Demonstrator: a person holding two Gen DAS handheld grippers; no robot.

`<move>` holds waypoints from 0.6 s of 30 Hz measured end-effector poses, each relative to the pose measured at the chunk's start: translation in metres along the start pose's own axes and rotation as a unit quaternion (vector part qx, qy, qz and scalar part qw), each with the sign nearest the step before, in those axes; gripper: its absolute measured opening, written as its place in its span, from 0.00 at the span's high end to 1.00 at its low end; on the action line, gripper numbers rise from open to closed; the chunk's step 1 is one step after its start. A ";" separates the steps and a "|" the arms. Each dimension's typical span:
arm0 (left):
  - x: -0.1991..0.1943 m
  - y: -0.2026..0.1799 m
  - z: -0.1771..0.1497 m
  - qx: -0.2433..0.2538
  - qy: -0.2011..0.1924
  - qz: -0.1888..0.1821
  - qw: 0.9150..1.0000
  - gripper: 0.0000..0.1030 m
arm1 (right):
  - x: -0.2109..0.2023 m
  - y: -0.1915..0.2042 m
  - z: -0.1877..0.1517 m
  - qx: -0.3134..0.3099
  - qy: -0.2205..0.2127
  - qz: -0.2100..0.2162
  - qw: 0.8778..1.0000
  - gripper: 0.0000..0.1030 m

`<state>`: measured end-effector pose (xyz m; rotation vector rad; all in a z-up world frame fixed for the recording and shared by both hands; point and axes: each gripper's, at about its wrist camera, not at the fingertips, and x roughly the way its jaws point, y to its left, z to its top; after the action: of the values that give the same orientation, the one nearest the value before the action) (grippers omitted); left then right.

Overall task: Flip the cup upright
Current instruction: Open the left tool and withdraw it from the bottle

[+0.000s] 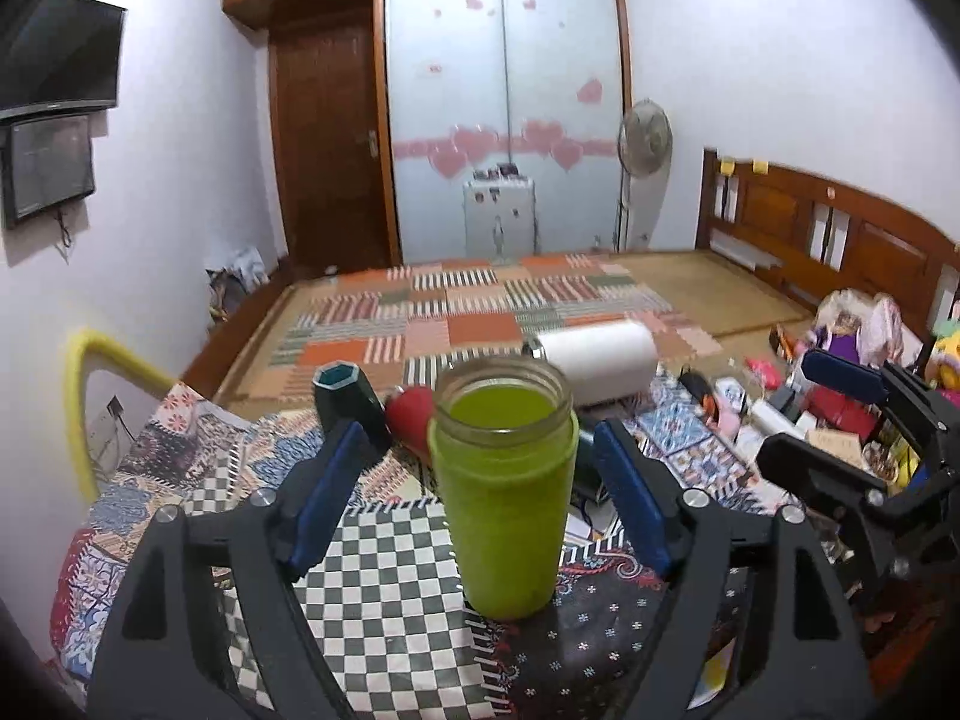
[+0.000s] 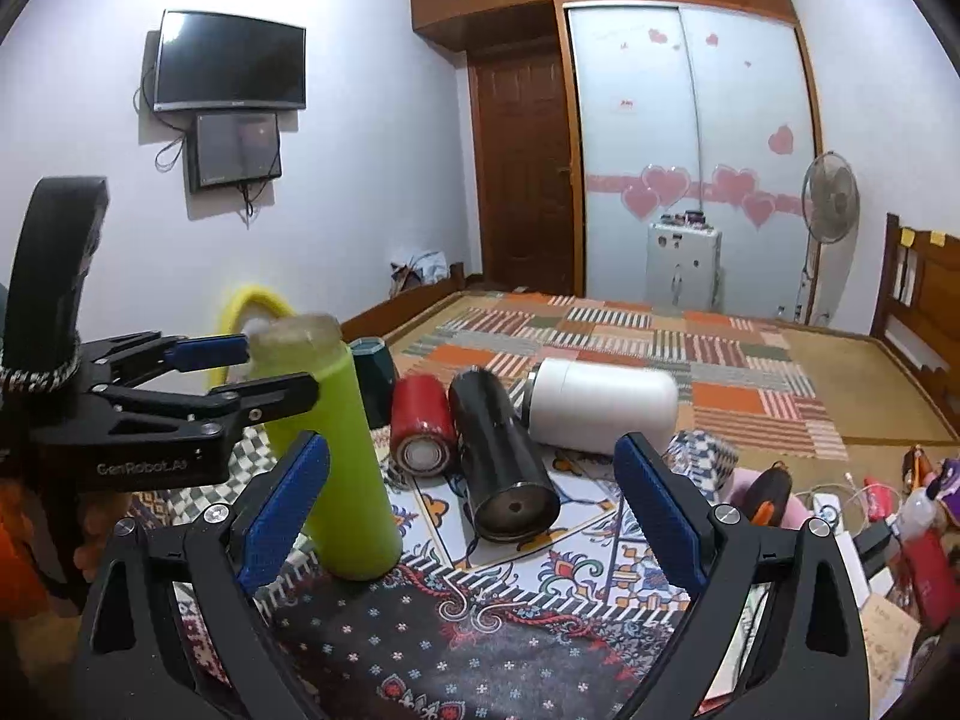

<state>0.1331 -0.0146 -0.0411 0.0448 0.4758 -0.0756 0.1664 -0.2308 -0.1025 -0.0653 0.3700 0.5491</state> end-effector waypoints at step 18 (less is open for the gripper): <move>-0.141 0.014 -0.010 -0.020 -0.154 0.033 0.987 0.04 | -0.106 0.058 0.029 0.012 -0.122 -0.030 0.992 0.00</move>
<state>0.0049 0.0082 0.0146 0.0085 0.1656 -0.0065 0.0619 -0.2299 -0.0351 0.0144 0.1355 0.4866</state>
